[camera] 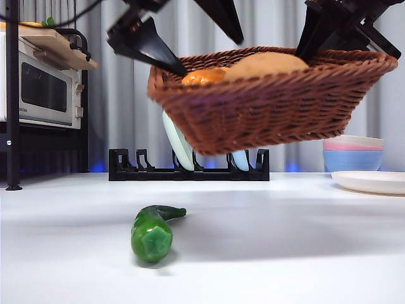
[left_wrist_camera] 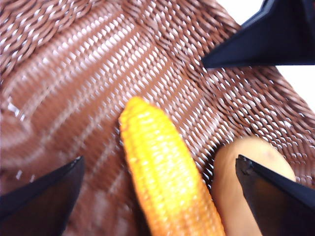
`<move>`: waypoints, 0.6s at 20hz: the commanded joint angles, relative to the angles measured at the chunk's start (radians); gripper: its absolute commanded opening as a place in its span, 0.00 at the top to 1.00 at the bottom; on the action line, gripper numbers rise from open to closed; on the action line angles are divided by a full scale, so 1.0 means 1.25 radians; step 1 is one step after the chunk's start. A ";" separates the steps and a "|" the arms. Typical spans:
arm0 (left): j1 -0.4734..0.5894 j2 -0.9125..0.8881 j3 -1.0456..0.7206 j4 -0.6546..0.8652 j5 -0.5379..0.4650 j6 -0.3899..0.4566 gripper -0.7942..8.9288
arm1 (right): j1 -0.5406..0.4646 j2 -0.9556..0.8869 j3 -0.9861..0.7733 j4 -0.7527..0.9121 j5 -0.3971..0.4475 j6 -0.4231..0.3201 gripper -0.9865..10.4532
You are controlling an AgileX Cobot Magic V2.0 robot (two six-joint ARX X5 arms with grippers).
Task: Pick up the basket,pick up the corn from the table,pick up the potato from the table,pick up the cucumber from the table,put all items into the basket
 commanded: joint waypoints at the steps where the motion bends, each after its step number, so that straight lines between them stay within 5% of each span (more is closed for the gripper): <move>1: -0.008 -0.059 0.057 -0.082 -0.003 -0.009 0.37 | -0.006 -0.003 0.001 0.028 -0.010 0.009 0.93; 9: -0.020 -0.233 0.091 -0.413 -0.013 -0.015 0.37 | -0.093 -0.003 0.001 0.073 -0.013 0.023 0.93; 12: -0.027 -0.233 0.039 -0.432 -0.067 -0.048 0.37 | -0.141 -0.003 0.002 0.080 -0.014 0.023 0.93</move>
